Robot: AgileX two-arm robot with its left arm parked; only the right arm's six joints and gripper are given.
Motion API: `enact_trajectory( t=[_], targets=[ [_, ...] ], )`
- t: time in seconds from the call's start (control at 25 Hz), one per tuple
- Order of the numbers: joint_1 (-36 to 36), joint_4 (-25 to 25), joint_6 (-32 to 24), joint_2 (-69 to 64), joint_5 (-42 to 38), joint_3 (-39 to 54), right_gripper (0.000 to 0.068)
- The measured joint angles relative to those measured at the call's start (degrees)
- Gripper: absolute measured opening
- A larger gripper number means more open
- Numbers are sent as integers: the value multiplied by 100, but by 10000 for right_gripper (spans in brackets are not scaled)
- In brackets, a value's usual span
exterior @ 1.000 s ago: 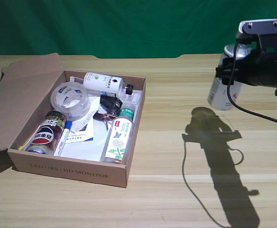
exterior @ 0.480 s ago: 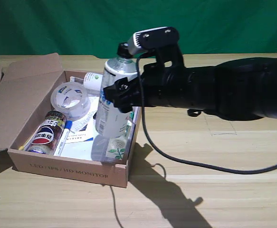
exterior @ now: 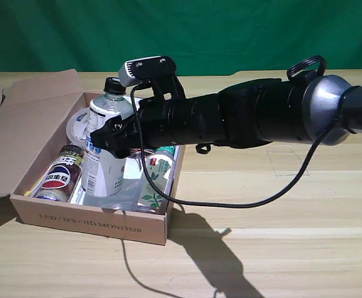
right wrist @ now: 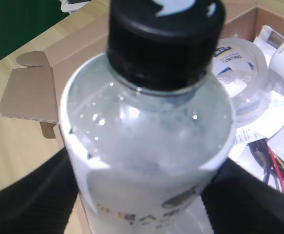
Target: Place the white bottle into the box.
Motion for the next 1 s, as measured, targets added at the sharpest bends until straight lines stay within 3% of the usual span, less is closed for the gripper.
enact_trajectory(
  t=[0.12,0.32,0.56,0.64,0.68,0.76,0.92,1.0],
  targets=[
    [0,-71,10,0,-2,-53,545],
    [0,-4,14,0,-429,-68,673],
    [0,14,14,0,-551,-68,678],
    [0,14,14,-53,-739,-68,645],
    [0,14,14,-102,-871,-68,613],
    [0,-24,-62,-299,-1294,-68,487],
    [-5,-40,-634,-896,-2094,-68,119],
    [-5,-6,-958,-1232,-2646,-68,36]
  ],
)
